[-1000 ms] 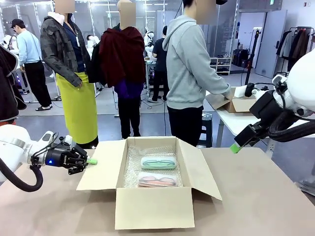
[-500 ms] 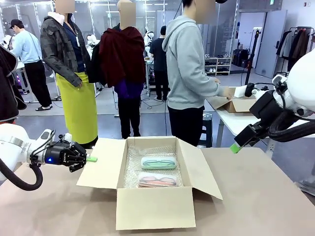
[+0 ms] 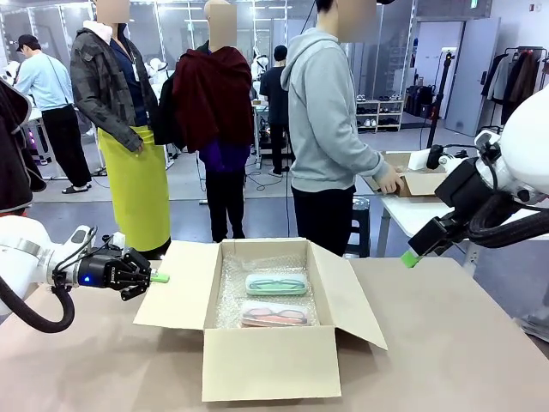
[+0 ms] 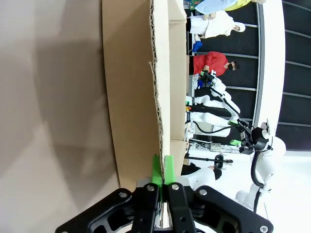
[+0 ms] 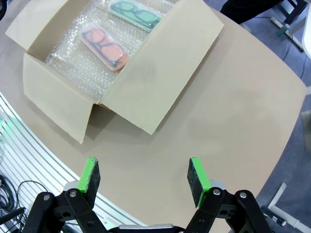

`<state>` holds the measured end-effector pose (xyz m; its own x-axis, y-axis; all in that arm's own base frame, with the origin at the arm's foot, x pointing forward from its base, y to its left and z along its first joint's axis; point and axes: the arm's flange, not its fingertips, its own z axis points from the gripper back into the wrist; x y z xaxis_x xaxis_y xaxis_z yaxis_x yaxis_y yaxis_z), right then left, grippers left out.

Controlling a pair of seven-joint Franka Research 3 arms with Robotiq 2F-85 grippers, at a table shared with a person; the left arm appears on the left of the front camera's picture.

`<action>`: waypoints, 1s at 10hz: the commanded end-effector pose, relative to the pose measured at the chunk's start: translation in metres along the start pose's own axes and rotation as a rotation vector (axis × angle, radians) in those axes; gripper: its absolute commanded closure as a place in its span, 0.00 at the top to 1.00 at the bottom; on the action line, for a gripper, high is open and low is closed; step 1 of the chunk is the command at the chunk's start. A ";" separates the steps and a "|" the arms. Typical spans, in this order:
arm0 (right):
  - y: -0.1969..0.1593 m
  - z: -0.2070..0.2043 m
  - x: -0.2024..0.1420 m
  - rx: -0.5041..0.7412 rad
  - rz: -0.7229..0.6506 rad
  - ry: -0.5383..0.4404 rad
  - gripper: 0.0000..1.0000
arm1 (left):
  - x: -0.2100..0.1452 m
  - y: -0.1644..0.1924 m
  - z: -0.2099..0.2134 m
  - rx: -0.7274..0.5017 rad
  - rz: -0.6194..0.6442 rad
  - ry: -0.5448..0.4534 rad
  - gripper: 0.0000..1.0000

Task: Pack the glasses set securely to prepare it for shipping.
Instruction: Position the Package Box on the left side of the table.

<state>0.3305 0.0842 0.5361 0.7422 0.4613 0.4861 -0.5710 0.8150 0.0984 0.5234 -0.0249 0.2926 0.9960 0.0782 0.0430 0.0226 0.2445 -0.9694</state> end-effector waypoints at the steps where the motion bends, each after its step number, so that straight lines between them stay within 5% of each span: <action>1: -0.001 0.001 0.003 -0.007 -0.001 -0.005 0.91 | 0.006 0.000 0.017 -0.010 0.011 0.025 0.02; 5: -0.001 0.001 0.003 -0.007 -0.001 -0.005 0.91 | 0.005 0.015 0.107 0.010 -0.008 0.070 0.02; 10: -0.001 0.001 0.003 -0.007 -0.001 -0.005 0.91 | 0.007 0.062 0.275 0.064 0.015 0.029 0.02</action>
<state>0.3308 0.0830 0.5365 0.7427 0.4590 0.4875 -0.5699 0.8156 0.1003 0.4967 0.2285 0.3035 0.9946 0.1025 0.0183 -0.0136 0.3015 -0.9534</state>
